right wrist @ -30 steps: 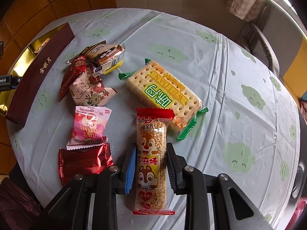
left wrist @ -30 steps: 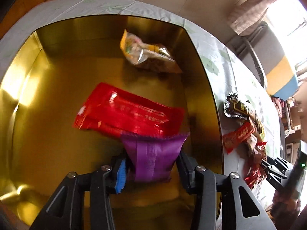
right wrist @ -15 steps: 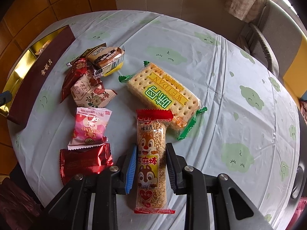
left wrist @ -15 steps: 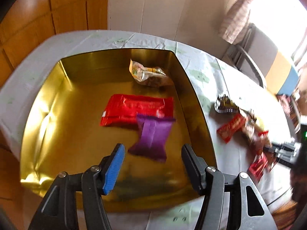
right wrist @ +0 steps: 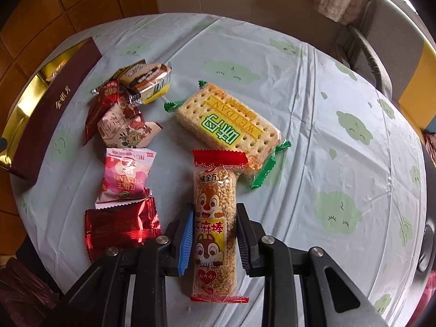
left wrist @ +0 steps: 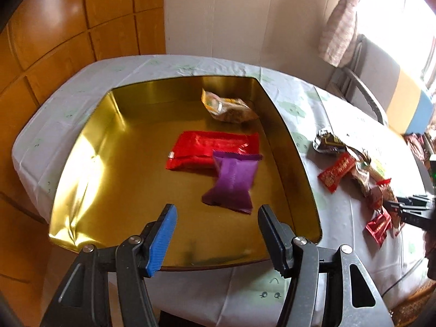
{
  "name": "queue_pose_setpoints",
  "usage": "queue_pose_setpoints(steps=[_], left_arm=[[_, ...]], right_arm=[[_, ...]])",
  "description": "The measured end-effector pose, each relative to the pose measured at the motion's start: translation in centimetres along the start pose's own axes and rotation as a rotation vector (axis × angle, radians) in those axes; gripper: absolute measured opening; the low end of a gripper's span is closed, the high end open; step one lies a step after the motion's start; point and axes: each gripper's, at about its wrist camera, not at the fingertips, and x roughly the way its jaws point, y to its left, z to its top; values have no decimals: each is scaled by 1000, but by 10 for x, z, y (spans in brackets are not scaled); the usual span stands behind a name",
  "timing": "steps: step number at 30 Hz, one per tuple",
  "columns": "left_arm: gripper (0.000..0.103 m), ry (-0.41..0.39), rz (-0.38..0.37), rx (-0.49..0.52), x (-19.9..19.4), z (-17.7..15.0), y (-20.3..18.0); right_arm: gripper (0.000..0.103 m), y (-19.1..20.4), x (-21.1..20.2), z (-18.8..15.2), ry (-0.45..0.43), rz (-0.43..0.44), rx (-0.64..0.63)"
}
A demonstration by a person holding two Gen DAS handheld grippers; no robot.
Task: Organize snacks
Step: 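Lift the rice bar with the right tool and carry it over the gold tray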
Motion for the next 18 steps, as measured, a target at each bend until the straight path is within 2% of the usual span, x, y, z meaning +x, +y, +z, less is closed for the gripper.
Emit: queue_pose_setpoints(steps=[6,8,10,13,15,18], left_arm=[[63,-46,20,-28,-9,0,20],[63,-53,24,-44,-10,-3,26],[63,-67,33,-62,-12,-6,33],[63,-79,36,-90,-14,-7,42],[63,-80,36,-101,-14,-7,46],[63,-87,35,-107,-16,-8,51]], right_arm=[[29,11,-49,5,-125,85,87],[29,32,-62,13,-162,154,73],[29,61,-71,26,-193,181,23],[29,97,-72,43,-212,150,-56],[29,109,-66,55,-184,194,-30],[29,136,-68,69,-203,250,-57]])
